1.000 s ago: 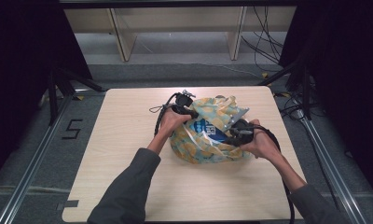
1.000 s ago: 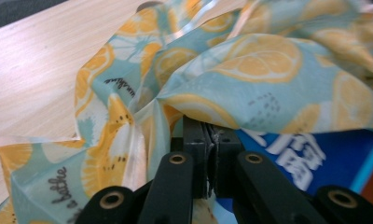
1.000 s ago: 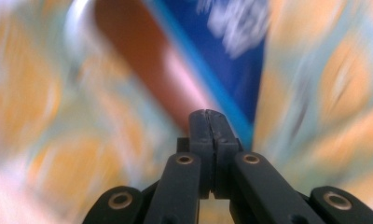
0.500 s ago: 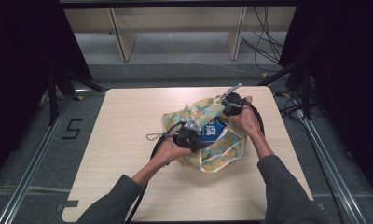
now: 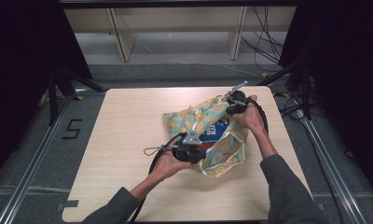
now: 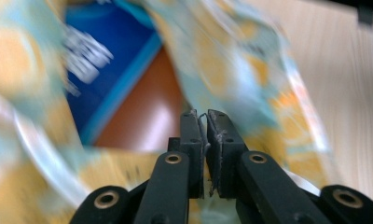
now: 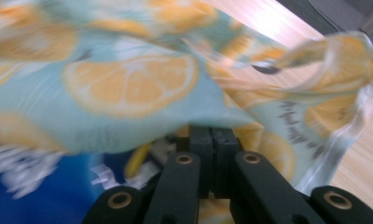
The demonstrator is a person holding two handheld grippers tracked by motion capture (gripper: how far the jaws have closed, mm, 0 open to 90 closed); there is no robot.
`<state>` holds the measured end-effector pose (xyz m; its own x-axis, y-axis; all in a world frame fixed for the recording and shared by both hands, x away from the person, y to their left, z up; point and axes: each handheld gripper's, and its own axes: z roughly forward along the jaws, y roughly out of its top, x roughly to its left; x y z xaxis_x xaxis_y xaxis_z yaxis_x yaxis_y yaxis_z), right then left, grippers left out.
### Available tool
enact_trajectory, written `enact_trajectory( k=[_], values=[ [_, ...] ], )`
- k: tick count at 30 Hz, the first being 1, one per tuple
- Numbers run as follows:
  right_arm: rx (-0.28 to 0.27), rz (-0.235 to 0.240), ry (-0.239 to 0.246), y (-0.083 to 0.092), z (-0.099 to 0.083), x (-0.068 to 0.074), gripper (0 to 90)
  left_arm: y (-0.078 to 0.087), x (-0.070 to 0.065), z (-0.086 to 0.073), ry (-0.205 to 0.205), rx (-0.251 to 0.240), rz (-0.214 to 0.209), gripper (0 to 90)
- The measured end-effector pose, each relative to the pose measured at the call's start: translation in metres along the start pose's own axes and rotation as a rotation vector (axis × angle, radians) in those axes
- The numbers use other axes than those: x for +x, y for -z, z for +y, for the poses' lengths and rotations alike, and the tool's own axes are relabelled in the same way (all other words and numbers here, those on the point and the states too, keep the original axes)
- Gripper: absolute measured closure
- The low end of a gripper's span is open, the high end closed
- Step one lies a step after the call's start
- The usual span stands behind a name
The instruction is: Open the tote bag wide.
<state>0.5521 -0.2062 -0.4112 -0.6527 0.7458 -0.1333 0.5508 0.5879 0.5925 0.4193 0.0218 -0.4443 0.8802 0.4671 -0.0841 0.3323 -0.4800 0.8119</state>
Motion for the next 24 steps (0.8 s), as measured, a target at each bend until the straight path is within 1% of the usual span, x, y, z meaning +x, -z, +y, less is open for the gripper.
enact_trajectory(
  k=[1,2,3,4,5,6,7,8,9,10,11,12,13,14,15,16,17,18,19,21,22,23,24],
  values=[
    [-0.009,0.025,0.02,0.008,-0.001,0.006,90.0,0.001,0.005,0.006,0.004,-0.007,0.006,82.8],
    [-0.02,0.05,0.033,0.014,-0.001,0.013,90.0,0.0,0.011,0.012,0.023,-0.016,0.001,82.6],
    [-0.021,0.091,0.039,0.02,-0.003,0.021,90.0,-0.001,0.016,0.017,0.036,-0.022,0.002,82.3],
    [-0.035,0.107,0.083,0.023,-0.005,0.027,90.0,-0.003,0.022,0.022,0.041,-0.025,0.015,82.2],
    [-0.029,0.136,0.086,0.026,-0.007,0.035,90.0,-0.006,0.028,0.026,0.041,-0.01,0.026,82.2],
    [-0.014,0.158,0.105,0.027,-0.011,0.042,90.0,-0.01,0.034,0.029,0.054,-0.006,0.043,81.9],
    [0.016,0.17,0.117,0.027,-0.014,0.048,90.0,-0.013,0.041,0.033,0.057,0.004,0.062,81.9],
    [0.037,0.175,0.145,0.025,-0.018,0.05,90.0,-0.016,0.047,0.035,0.055,0.02,0.07,81.9],
    [0.049,0.159,0.153,0.024,-0.023,0.052,90.0,-0.02,0.053,0.037,0.067,0.026,0.093,81.6],
    [0.066,0.153,0.162,0.024,-0.027,0.051,90.0,-0.022,0.059,0.038,0.088,0.027,0.106,81.7],
    [0.072,0.155,0.15,0.024,-0.031,0.05,90.0,-0.024,0.065,0.039,0.102,0.035,0.101,81.7],
    [0.077,0.161,0.146,0.025,-0.036,0.049,90.0,-0.025,0.069,0.039,0.109,0.042,0.122,81.7],
    [0.078,0.165,0.154,0.027,-0.04,0.047,90.0,-0.026,0.074,0.039,0.111,0.049,0.14,81.5],
    [0.089,0.161,0.149,0.029,-0.044,0.047,90.0,-0.027,0.079,0.038,0.121,0.053,0.158,81.5],
    [0.095,0.168,0.165,0.03,-0.048,0.046,90.0,-0.028,0.084,0.037,0.144,0.045,0.175,81.7],
    [0.111,0.162,0.164,0.031,-0.051,0.046,90.0,-0.028,0.089,0.036,0.164,0.039,0.181,81.8],
    [0.111,0.167,0.162,0.032,-0.054,0.045,90.0,-0.029,0.092,0.035,0.194,0.022,0.176,82.0],
    [0.107,0.173,0.15,0.033,-0.056,0.045,90.0,-0.029,0.093,0.034,0.22,0.012,0.162,81.9],
    [0.089,0.162,0.15,0.035,-0.057,0.045,90.0,-0.029,0.092,0.034,0.222,0.012,0.16,81.9],
    [0.066,0.174,0.148,0.041,-0.056,0.046,90.0,-0.027,0.089,0.035,0.193,0.018,0.166,81.4],
    [0.054,0.174,0.151,0.044,-0.055,0.048,90.0,-0.025,0.087,0.036,0.191,0.013,0.159,80.8],
    [0.053,0.173,0.136,0.048,-0.054,0.05,90.0,-0.023,0.084,0.037,0.194,-0.001,0.145,79.7],
    [0.024,0.165,0.147,0.049,-0.053,0.052,90.0,-0.018,0.081,0.038,0.189,-0.012,0.134,78.9]
  ],
)
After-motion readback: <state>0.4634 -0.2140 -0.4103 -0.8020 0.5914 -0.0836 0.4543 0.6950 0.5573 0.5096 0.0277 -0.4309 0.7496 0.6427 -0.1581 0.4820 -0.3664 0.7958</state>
